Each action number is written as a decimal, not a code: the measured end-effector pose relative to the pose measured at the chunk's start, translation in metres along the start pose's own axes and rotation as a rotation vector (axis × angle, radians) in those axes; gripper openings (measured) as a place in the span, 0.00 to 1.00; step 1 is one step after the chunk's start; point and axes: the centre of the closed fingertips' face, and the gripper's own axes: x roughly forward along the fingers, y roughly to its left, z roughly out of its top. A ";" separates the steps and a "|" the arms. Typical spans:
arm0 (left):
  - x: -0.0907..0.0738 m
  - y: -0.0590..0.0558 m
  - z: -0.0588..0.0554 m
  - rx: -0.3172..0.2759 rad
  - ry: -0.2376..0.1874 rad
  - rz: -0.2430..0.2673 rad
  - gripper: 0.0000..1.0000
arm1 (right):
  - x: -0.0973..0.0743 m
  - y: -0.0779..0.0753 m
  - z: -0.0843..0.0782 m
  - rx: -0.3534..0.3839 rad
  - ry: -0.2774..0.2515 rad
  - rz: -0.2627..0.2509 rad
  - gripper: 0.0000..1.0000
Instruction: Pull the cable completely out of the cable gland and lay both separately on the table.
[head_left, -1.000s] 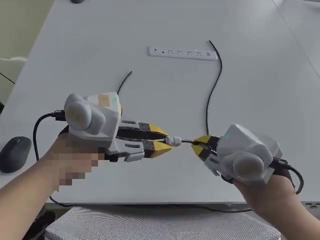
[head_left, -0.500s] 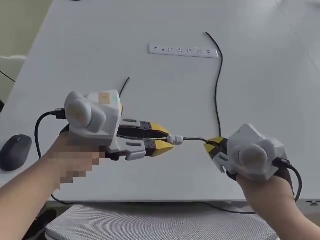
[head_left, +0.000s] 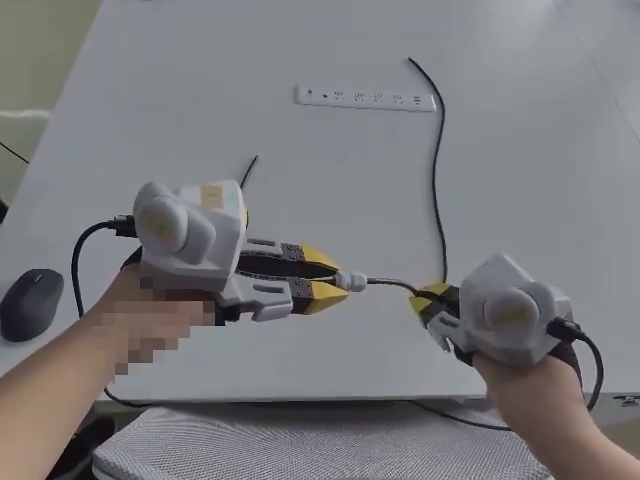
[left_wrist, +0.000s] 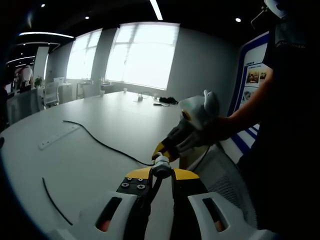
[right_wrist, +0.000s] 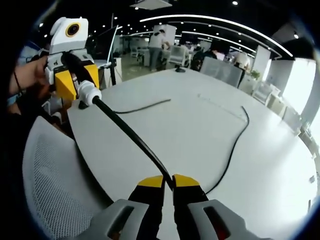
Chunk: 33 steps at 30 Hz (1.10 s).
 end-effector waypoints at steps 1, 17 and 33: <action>0.000 0.000 0.001 0.001 -0.001 0.000 0.15 | -0.002 0.000 0.000 -0.008 -0.005 -0.001 0.01; -0.005 -0.001 -0.001 -0.009 -0.004 0.000 0.15 | -0.033 0.020 0.026 -0.109 -0.036 0.042 0.16; -0.005 0.001 0.000 -0.013 -0.006 -0.003 0.15 | -0.031 0.071 0.084 -0.486 -0.095 0.078 0.14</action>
